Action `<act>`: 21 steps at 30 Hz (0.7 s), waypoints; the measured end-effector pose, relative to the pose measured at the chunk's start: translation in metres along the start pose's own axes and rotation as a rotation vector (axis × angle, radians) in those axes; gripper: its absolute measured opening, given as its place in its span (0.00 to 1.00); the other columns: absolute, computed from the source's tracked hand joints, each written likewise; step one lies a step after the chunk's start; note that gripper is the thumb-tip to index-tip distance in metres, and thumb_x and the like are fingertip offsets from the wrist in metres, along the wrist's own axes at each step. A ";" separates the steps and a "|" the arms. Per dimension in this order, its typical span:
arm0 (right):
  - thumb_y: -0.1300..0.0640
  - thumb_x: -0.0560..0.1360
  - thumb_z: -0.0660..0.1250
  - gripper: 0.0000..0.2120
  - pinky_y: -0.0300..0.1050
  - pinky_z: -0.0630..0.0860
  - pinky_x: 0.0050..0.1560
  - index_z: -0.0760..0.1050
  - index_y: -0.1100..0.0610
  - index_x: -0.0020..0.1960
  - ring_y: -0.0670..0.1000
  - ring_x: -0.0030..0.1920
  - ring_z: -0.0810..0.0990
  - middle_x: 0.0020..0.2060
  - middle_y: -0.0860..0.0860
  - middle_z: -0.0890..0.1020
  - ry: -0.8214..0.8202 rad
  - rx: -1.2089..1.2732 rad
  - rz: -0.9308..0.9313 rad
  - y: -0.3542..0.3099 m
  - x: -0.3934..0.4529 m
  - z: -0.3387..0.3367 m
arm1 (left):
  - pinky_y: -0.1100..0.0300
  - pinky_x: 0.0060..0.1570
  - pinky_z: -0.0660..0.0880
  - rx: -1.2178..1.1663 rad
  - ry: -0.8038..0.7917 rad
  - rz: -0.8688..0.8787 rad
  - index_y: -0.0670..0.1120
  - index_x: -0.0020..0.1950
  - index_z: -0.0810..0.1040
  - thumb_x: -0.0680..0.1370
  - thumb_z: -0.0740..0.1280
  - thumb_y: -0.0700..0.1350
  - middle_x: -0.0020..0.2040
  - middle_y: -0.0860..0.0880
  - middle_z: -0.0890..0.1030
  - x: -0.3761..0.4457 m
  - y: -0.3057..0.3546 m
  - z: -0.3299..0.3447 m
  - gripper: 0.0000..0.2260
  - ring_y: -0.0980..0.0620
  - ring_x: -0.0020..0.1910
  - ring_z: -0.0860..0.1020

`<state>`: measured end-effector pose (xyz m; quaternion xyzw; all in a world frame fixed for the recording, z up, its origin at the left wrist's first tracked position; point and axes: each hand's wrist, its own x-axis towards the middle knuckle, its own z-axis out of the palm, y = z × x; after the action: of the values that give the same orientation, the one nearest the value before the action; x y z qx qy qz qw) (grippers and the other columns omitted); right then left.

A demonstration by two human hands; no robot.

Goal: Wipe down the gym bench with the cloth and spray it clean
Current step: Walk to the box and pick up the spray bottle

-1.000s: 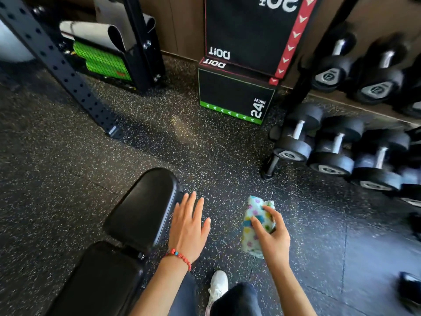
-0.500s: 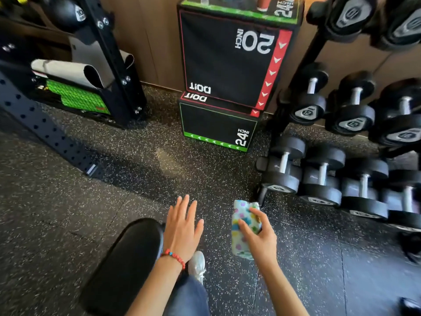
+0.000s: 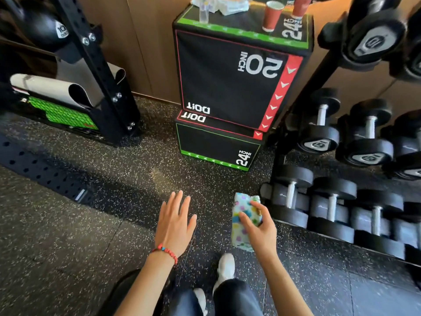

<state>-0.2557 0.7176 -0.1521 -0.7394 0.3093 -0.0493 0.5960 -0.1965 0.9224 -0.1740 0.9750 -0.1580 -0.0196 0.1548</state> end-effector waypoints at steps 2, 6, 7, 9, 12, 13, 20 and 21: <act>0.56 0.71 0.72 0.15 0.51 0.82 0.38 0.73 0.39 0.49 0.49 0.38 0.84 0.48 0.50 0.81 -0.003 0.014 -0.002 -0.008 0.029 0.003 | 0.46 0.69 0.54 0.005 -0.011 0.000 0.41 0.70 0.67 0.79 0.60 0.49 0.73 0.40 0.64 0.027 0.001 0.002 0.22 0.41 0.72 0.60; 0.56 0.71 0.72 0.14 0.46 0.82 0.36 0.73 0.40 0.50 0.43 0.33 0.82 0.45 0.46 0.80 -0.010 0.018 -0.029 -0.026 0.099 0.010 | 0.44 0.69 0.57 0.017 -0.001 -0.022 0.40 0.69 0.69 0.78 0.63 0.48 0.71 0.38 0.66 0.095 0.007 0.007 0.21 0.39 0.71 0.63; 0.56 0.71 0.72 0.14 0.43 0.81 0.36 0.73 0.41 0.50 0.40 0.33 0.82 0.45 0.45 0.80 -0.009 0.019 -0.037 -0.032 0.117 0.010 | 0.43 0.69 0.57 0.017 0.003 -0.029 0.40 0.69 0.69 0.78 0.63 0.47 0.71 0.39 0.66 0.113 0.010 0.006 0.21 0.39 0.71 0.63; 0.56 0.71 0.71 0.13 0.34 0.77 0.35 0.73 0.44 0.52 0.35 0.32 0.79 0.46 0.44 0.79 -0.012 0.007 -0.052 -0.048 0.153 0.011 | 0.44 0.69 0.56 0.018 0.001 -0.035 0.40 0.70 0.68 0.78 0.63 0.47 0.72 0.39 0.66 0.150 0.017 0.003 0.22 0.40 0.71 0.62; 0.56 0.71 0.72 0.13 0.32 0.77 0.38 0.74 0.45 0.53 0.36 0.37 0.80 0.47 0.41 0.78 -0.019 -0.002 -0.077 -0.072 0.202 0.011 | 0.44 0.69 0.58 0.029 0.024 -0.029 0.40 0.70 0.68 0.79 0.62 0.48 0.71 0.40 0.67 0.201 0.028 -0.005 0.22 0.41 0.71 0.63; 0.55 0.71 0.72 0.14 0.37 0.78 0.41 0.74 0.46 0.53 0.38 0.40 0.80 0.47 0.42 0.79 -0.022 -0.007 -0.088 -0.081 0.219 0.011 | 0.44 0.69 0.58 0.042 0.041 -0.027 0.40 0.70 0.68 0.78 0.62 0.49 0.71 0.40 0.67 0.220 0.031 -0.009 0.22 0.41 0.71 0.64; 0.54 0.70 0.72 0.13 0.29 0.74 0.36 0.74 0.40 0.50 0.34 0.40 0.78 0.47 0.38 0.78 -0.036 0.003 -0.135 -0.136 0.311 0.035 | 0.44 0.67 0.61 0.046 0.103 -0.017 0.39 0.68 0.70 0.78 0.63 0.48 0.69 0.39 0.70 0.325 0.032 -0.035 0.21 0.40 0.69 0.66; 0.54 0.70 0.72 0.13 0.28 0.74 0.36 0.74 0.40 0.50 0.34 0.40 0.78 0.47 0.38 0.78 -0.033 0.010 -0.142 -0.144 0.323 0.040 | 0.43 0.67 0.61 0.041 0.109 -0.016 0.39 0.67 0.71 0.77 0.64 0.48 0.68 0.38 0.71 0.341 0.028 -0.039 0.21 0.40 0.69 0.67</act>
<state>0.0793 0.5993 -0.1282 -0.7572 0.2460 -0.0805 0.5997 0.1219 0.8010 -0.1248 0.9789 -0.1418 0.0354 0.1431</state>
